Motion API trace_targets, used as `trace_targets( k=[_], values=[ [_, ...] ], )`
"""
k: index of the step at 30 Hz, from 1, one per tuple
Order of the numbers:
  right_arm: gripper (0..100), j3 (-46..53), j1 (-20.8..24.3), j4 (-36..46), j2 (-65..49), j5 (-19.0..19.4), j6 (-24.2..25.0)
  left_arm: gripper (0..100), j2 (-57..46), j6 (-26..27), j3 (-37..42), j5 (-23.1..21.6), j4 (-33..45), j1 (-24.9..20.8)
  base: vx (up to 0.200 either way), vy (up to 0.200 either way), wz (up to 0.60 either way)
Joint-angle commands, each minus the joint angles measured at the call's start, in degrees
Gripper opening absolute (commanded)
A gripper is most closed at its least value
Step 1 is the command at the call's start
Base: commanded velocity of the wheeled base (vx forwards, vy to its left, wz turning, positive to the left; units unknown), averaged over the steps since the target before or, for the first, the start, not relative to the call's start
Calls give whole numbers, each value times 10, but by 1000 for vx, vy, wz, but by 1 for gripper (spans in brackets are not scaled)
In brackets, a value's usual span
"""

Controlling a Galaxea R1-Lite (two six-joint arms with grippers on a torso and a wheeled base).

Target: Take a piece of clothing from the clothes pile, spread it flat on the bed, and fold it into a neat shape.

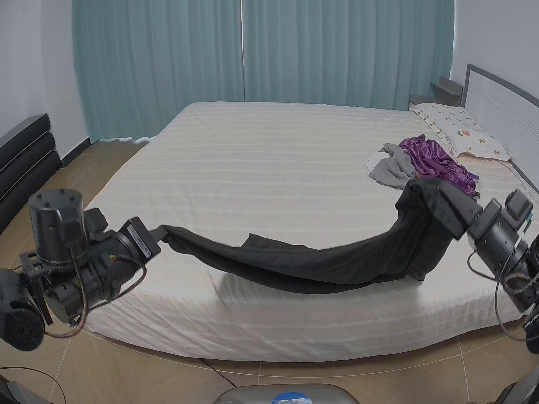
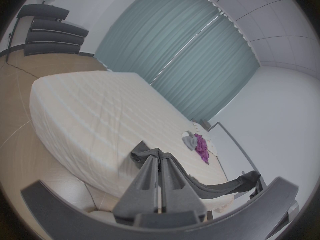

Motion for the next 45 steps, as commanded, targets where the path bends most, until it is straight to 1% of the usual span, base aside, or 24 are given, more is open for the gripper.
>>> trace_targets(
  k=[1, 3, 4, 7, 8, 9, 10, 11, 13, 16, 17, 19, 21, 22, 24, 25, 29, 33, 37, 42, 45],
  values=[
    [0, -185, -46, 139, 6, -7, -15, 0, -15, 20, -154, 0, 81, 7, 0, 0, 0],
    [0, -226, -61, 155, 45, -12, -16, 0, 20, 19, -194, 3, 92, 8, 0, 0, 0],
    [0, -235, -63, 156, 54, -13, -16, 0, 29, 19, -203, 3, 94, 8, 0, 0, 0],
    [0, -294, -90, 158, 125, -27, -19, 0, 90, 20, -272, 3, 110, 18, 0, 0, 0],
    [0, -300, -93, 158, 133, -28, -20, 0, 96, 20, -281, 3, 113, 19, 0, 0, 0],
    [0, -319, -103, 160, 158, -30, -20, 0, 121, 19, -311, 3, 122, 23, 0, 0, 0],
    [0, -321, -104, 160, 160, -30, -20, 0, 124, 19, -314, 2, 123, 24, 200, 0, 0],
    [0, -339, -112, 161, 192, -30, -20, 0, 154, 19, -348, 1, 137, 27, 200, 0, 0],
    [0, -354, -120, 155, 222, -30, -21, 0, 184, 19, -376, -2, 146, 30, 200, 0, 0],
    [0, -382, -131, 155, 257, -30, -21, 0, 230, 18, -412, -2, 149, 36, 200, 0, 0],
    [0, -382, -131, 155, 257, -30, -21, 0, 230, 18, -412, -2, 149, 36, 200, 0, 0],
    [0, -412, -141, 159, 294, -30, -21, 0, 275, 19, -447, -2, 149, 47, 200, 0, 0],
    [0, -426, -143, 161, 306, -30, -22, 0, 289, 19, -465, -3, 150, 53, 200, 0, 0],
    [0, -449, -145, 162, 332, -30, -29, 0, 317, 19, -498, -3, 162, 59, 200, 0, 0],
    [0, -464, -148, 161, 348, -30, -34, 0, 335, 19, -515, -3, 174, 60, 200, 0, 0],
    [0, -485, -148, 159, 370, -30, -42, 0, 359, 18, -537, -3, 186, 62, 200, 0, 0],
    [0, -519, -146, 163, 400, -29, -46, 0, 404, 17, -564, -3, 187, 68, 200, 0, 0],
    [0, -561, -143, 165, 463, -29, -54, 0, 467, 14, -589, -3, 183, 76, 200, 0, 0],
    [0, -578, -142, 164, 514, -29, -68, 0, 511, 9, -605, 1, 171, 75, 0, 0, 0],
    [0, -610, -142, 157, 571, -35, -66, 0, 555, -36, -629, 4, 168, 74, 0, 0, 0],
    [0, -626, -142, 156, 594, -37, -66, 0, 574, -40, -639, 4, 168, 74, 0, 0, 0]
  ],
)
